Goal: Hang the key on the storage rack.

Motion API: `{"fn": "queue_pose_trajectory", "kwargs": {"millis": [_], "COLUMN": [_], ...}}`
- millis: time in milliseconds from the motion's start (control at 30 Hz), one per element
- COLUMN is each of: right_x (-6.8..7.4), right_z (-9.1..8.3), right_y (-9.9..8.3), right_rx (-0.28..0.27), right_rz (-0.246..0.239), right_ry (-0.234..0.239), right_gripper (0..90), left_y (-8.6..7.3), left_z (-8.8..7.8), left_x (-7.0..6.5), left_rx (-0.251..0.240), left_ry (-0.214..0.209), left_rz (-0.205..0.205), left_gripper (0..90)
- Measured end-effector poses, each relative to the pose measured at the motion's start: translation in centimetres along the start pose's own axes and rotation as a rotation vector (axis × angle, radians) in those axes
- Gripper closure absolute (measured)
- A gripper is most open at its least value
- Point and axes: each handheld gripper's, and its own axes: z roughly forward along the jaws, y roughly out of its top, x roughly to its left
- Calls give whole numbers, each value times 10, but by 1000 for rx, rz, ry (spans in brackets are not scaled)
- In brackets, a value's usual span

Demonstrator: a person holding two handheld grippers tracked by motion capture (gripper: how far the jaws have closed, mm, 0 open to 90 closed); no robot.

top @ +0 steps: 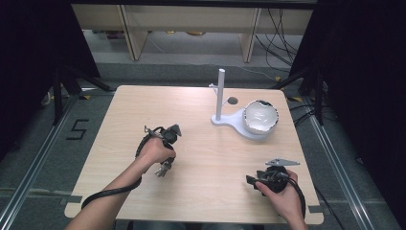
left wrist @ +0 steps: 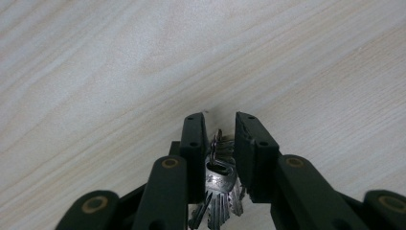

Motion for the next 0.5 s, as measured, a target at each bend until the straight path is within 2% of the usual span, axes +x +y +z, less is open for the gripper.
{"fn": "queue_pose_trajectory", "kwargs": {"millis": [100, 267, 300, 500], "right_x": [0, 0, 0, 0], "right_z": [0, -1, 0, 1], "right_y": [0, 0, 0, 0], "right_rx": [0, -1, -2, 1], "right_rz": [0, -5, -6, -3], "right_ry": [-1, -1, 1, 3], "right_gripper": [437, 437, 437, 436], "left_y": [0, 0, 0, 0], "left_z": [0, 2, 2, 2], "left_x": [1, 0, 0, 1], "left_rx": [4, 13, 17, 3], "left_ry": [3, -4, -2, 0], "left_rz": [7, -10, 1, 9], "left_gripper": [757, 790, 796, 870]}}
